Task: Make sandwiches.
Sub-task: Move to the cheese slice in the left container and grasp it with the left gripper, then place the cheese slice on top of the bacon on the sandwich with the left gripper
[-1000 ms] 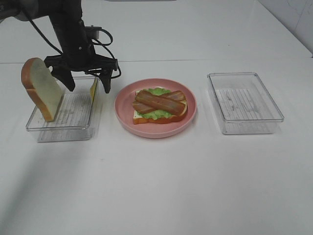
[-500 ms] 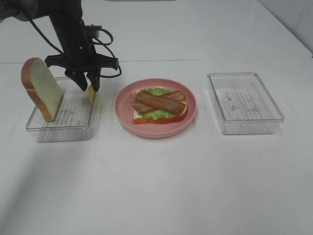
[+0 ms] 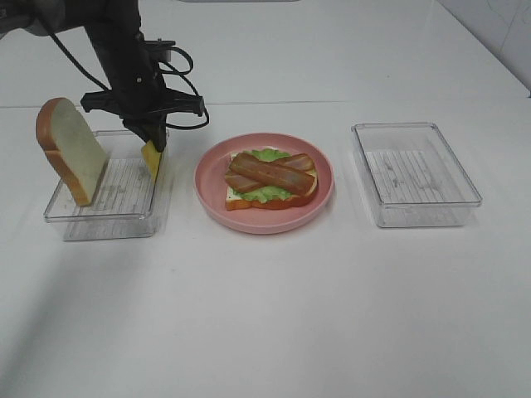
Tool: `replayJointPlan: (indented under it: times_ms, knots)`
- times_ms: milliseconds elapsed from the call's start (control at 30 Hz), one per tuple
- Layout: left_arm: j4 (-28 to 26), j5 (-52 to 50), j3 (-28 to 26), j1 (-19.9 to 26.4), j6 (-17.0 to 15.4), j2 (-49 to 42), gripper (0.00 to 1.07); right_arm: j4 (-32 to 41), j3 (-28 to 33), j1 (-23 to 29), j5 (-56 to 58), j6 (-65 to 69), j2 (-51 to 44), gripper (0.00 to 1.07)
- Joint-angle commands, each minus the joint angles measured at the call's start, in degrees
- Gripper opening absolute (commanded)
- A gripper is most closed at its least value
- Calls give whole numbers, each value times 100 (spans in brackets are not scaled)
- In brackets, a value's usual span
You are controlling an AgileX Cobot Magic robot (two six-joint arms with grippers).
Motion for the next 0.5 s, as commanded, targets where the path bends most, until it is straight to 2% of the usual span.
replayJointPlan:
  times_ms: [33, 333, 500]
  knots:
    - [-57, 63, -11, -6, -34, -143, 0, 29, 23, -6, -46, -40, -143, 79]
    - [-74, 372, -155, -6, -80, -487, 0, 29, 23, -6, -46, -40, -143, 79]
    - [-453, 676, -189, -23, 132, -762, 0, 29, 23, -6, -46, -40, -143, 79]
